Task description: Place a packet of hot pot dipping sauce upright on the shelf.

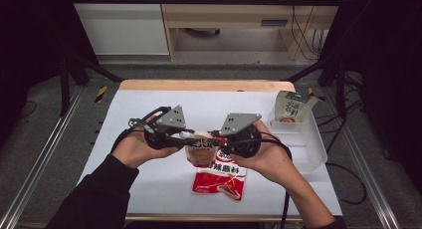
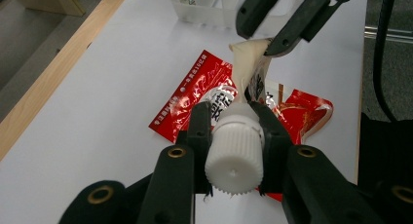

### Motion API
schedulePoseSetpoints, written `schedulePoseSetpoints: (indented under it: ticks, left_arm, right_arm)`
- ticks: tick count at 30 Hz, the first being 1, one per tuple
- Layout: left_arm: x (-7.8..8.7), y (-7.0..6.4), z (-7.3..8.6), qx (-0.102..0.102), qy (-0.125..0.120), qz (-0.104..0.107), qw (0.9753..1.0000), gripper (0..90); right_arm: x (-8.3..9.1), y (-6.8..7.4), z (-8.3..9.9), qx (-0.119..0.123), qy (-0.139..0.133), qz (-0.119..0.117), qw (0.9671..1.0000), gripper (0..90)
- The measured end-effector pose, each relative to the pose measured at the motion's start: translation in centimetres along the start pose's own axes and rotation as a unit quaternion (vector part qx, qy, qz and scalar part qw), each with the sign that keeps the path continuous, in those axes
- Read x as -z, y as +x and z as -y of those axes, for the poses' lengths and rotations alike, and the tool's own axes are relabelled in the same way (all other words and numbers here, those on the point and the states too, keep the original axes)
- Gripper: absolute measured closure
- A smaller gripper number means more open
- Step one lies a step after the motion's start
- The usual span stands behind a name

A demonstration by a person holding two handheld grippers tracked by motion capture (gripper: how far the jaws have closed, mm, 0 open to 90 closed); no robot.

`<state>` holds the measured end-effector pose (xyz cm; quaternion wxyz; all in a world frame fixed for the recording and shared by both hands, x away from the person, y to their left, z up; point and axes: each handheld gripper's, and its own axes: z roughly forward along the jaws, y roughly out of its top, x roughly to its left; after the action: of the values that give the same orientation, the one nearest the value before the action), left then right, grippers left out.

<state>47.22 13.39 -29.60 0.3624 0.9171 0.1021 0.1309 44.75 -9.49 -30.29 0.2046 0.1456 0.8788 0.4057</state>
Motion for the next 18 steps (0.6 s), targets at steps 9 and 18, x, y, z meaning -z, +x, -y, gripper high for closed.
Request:
schedulePoseSetpoints:
  ticks: [9,18]
  left_arm:
    - [-0.1,-0.3,0.0,-0.009,0.001,-0.002,1.0,73.0]
    - [-0.1,-0.3,0.1,-0.016,0.005,0.0,0.9999,73.0]
  right_arm:
    - [-0.2,-0.6,-1.3,0.077,0.052,0.008,0.9957,37.5]
    - [-1.5,-0.8,-2.0,0.078,0.102,-0.036,0.9912,17.5]
